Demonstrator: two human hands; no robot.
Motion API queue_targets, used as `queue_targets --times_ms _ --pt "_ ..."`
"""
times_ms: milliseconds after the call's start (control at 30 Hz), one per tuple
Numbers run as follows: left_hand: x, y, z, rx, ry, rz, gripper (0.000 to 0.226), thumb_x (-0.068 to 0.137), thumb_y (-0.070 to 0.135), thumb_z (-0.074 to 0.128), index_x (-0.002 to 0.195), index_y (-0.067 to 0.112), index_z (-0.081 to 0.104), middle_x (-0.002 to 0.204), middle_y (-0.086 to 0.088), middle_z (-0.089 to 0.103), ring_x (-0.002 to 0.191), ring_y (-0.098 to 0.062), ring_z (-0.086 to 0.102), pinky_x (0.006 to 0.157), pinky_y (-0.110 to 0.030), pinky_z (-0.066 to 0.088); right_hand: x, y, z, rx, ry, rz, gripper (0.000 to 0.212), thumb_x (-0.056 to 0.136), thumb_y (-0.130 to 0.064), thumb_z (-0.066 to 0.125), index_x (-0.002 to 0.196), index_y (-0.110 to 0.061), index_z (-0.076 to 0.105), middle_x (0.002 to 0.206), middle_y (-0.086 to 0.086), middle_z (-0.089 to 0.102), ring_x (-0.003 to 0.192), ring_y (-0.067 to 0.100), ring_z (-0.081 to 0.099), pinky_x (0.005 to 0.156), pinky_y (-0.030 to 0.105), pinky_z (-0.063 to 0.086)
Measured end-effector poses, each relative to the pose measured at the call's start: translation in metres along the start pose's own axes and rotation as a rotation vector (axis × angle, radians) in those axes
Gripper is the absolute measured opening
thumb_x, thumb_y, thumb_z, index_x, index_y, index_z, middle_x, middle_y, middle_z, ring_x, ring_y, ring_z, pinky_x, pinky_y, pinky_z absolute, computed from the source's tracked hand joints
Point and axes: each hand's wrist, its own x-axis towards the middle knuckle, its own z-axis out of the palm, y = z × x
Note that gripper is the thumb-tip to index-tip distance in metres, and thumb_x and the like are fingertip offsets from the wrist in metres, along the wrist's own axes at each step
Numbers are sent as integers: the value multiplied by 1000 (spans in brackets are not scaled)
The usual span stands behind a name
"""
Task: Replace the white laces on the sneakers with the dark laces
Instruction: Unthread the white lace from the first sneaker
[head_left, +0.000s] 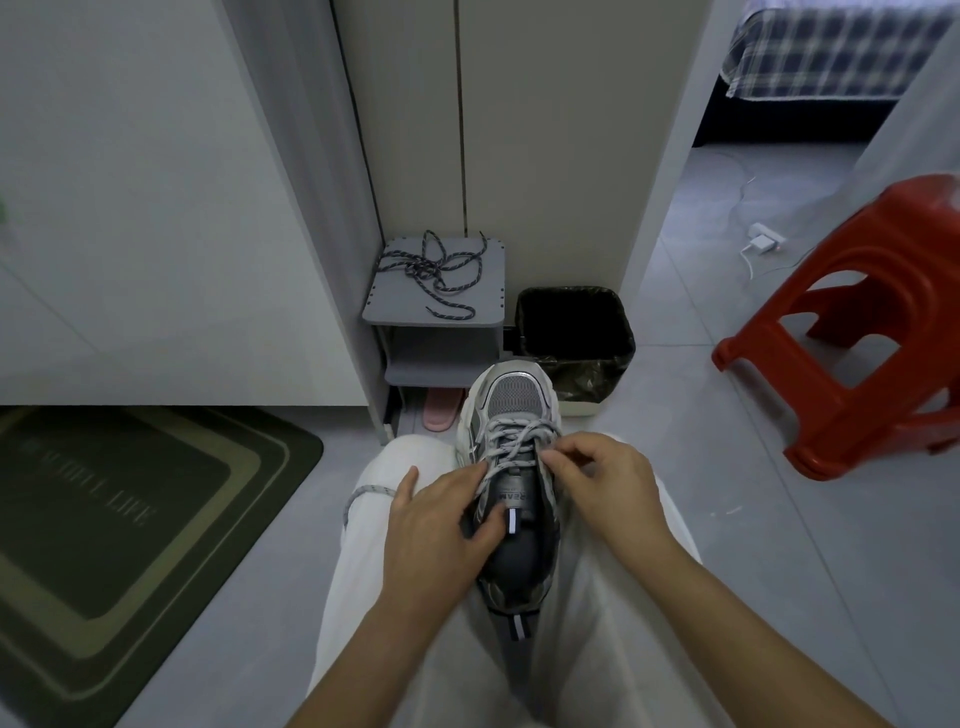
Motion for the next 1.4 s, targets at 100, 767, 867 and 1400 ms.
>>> queue_targets --times_ms 100,767,867,1400 --pt "0 -1 2 68 -23 13 57 79 52 43 127 25 56 122 11 62 112 -4 55 111 -36 21 3 -2 -2 24 6 -4 7 80 -28 71 79 -22 75 71 -12 68 67 3 59 73 27 49" --pt "-2 0 0 -27 -86 -29 54 80 36 47 132 24 51 127 11 60 116 -2 52 116 -26 -10 -5 11 5 139 6 97 9 81 -30 67 75 -24 69 71 -11 67 70 6 62 73 34 52" --pt "-4 1 -1 -42 -83 -26 53 80 35 49 131 23 52 126 10 61 114 -3 53 117 -26 -7 -3 10 4 140 -53 87 11 77 -39 70 75 -28 69 71 -12 67 71 3 62 73 30 52" --pt "-6 8 -5 -103 -54 1 47 78 32 52 124 25 57 114 12 66 100 -1 57 116 -33 10 6 2 -2 261 -151 192 12 79 -33 72 73 -27 64 72 -7 69 71 9 65 70 27 51"
